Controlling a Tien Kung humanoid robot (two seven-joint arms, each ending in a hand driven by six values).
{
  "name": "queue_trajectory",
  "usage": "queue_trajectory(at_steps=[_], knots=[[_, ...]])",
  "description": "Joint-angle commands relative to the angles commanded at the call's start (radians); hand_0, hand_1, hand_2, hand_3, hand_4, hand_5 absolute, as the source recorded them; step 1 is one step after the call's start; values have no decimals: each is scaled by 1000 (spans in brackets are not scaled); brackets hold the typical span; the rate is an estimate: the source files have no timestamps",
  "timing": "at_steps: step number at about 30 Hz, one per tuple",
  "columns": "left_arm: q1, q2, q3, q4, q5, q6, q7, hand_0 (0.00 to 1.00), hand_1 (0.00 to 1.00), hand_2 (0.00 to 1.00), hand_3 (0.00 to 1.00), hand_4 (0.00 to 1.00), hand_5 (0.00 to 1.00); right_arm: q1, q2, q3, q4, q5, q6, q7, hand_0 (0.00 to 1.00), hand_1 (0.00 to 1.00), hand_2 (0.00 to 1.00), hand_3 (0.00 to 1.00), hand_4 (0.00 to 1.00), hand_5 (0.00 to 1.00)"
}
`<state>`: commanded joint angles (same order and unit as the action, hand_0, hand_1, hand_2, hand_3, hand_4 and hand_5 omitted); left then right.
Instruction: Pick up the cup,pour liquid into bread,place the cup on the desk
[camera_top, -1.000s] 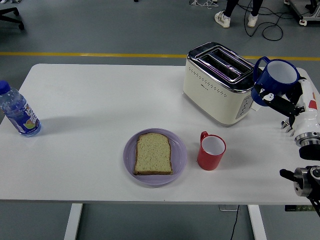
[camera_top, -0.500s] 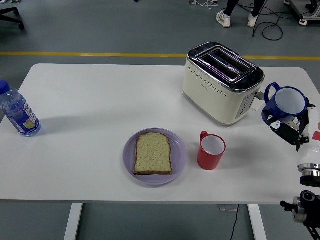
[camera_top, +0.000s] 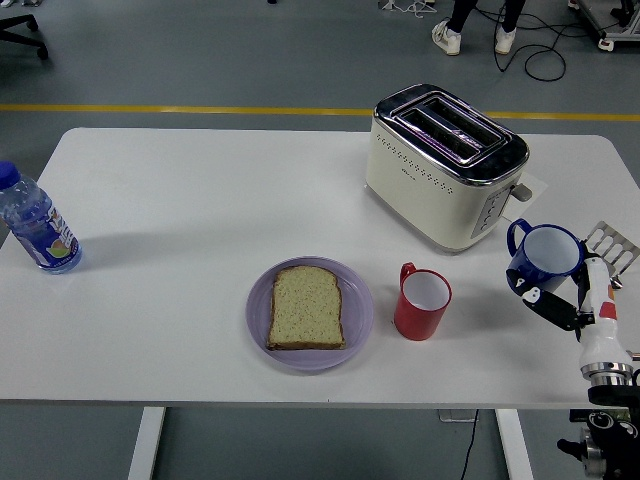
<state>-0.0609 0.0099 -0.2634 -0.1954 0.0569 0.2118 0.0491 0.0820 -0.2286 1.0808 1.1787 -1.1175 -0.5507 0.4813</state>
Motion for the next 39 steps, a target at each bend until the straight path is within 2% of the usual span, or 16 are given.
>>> queue_trajectory(at_steps=[3,4,15,16,18,27,28,33,34,39], knots=[[0,0,0,0,-1,0,0,635,647,656,508,241,847,12,12,-11,-45,23,3,6,508,465,586,632,701,2],[0,0,-1,0,-1,0,0,634,647,656,508,241,848,16,16,-14,-56,26,3,7,523,473,593,697,733,2],[-10,-2,-9,-1,0,1,0,634,646,656,509,241,848,59,48,-41,-177,26,2,-15,525,477,598,704,738,3],[-11,-3,-10,-1,-1,1,0,634,647,656,508,240,848,61,49,-41,-183,28,1,-16,543,488,618,745,719,2],[-13,-2,-14,-2,1,1,-1,634,647,656,508,240,848,68,54,-41,-200,35,2,-13,543,488,618,745,719,2],[-16,-3,-21,-2,1,1,0,633,647,656,508,240,848,76,57,-59,-220,37,4,-14,547,489,630,759,708,2],[-16,-3,-20,-2,1,1,0,634,647,656,508,241,849,75,57,-61,-221,37,5,-17,553,492,640,791,727,2],[-16,-3,-23,-2,2,1,-1,634,647,656,508,241,849,70,55,-64,-226,39,7,-19,553,492,640,791,727,2],[-16,-3,-23,-2,2,1,0,634,646,656,508,240,848,69,54,-67,-229,41,6,-19,559,500,659,845,746,16],[-16,-3,-24,-2,3,1,0,634,646,656,508,240,848,68,52,-77,-235,47,-8,-13,559,500,659,845,746,16]])
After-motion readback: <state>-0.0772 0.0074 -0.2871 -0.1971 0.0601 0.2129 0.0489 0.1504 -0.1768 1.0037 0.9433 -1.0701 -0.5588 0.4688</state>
